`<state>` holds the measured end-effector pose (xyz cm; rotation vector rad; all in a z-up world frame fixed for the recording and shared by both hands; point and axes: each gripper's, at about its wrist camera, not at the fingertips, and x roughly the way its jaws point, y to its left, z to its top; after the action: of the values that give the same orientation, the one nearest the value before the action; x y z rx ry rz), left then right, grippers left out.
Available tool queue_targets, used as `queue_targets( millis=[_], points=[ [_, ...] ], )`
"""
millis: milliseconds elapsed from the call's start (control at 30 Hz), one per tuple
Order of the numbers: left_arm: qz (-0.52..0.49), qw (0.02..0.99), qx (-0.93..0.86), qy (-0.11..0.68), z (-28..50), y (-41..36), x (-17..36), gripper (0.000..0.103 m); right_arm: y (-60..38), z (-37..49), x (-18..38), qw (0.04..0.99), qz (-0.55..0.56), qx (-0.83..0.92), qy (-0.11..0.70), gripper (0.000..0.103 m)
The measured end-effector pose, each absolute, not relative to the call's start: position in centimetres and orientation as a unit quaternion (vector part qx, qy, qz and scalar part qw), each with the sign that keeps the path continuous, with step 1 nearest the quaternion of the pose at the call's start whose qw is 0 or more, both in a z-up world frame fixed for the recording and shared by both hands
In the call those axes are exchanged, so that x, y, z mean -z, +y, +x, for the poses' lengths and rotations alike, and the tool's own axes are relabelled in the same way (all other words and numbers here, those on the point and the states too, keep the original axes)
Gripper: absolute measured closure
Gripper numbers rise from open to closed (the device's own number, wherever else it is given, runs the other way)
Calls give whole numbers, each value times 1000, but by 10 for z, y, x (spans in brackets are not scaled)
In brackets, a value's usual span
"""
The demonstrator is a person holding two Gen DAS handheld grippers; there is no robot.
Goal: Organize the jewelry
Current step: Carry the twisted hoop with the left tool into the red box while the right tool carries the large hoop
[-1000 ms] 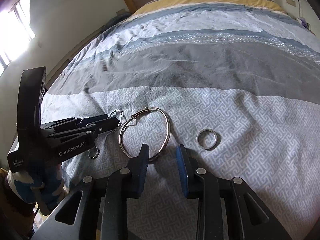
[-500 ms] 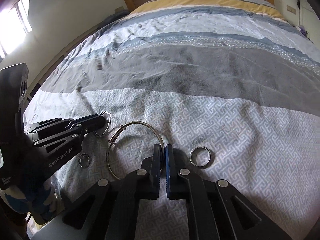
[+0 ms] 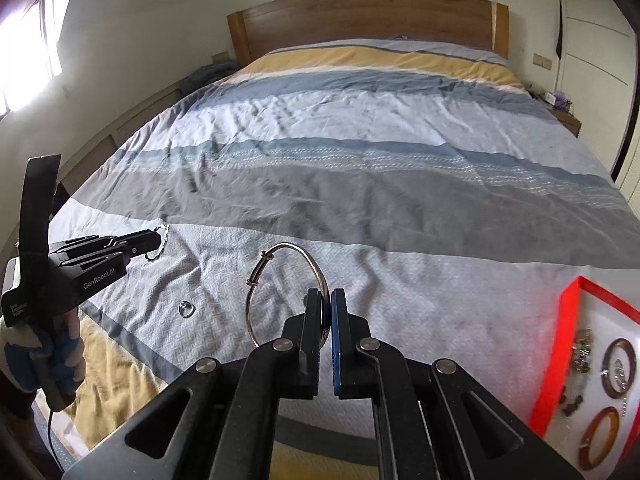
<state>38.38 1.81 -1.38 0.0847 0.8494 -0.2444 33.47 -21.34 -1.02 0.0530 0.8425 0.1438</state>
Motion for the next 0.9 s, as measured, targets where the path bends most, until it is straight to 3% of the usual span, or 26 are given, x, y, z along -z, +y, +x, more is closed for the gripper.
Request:
queue_targets(
  millis=[433,900],
  points=[
    [42,899,203,387,333,-73,-21,98,-341,232,-44,924,30,34,380,98],
    [69,840,341,416,281,-250,17,98,-464,175,19,894,79,129,421,98]
  ],
)
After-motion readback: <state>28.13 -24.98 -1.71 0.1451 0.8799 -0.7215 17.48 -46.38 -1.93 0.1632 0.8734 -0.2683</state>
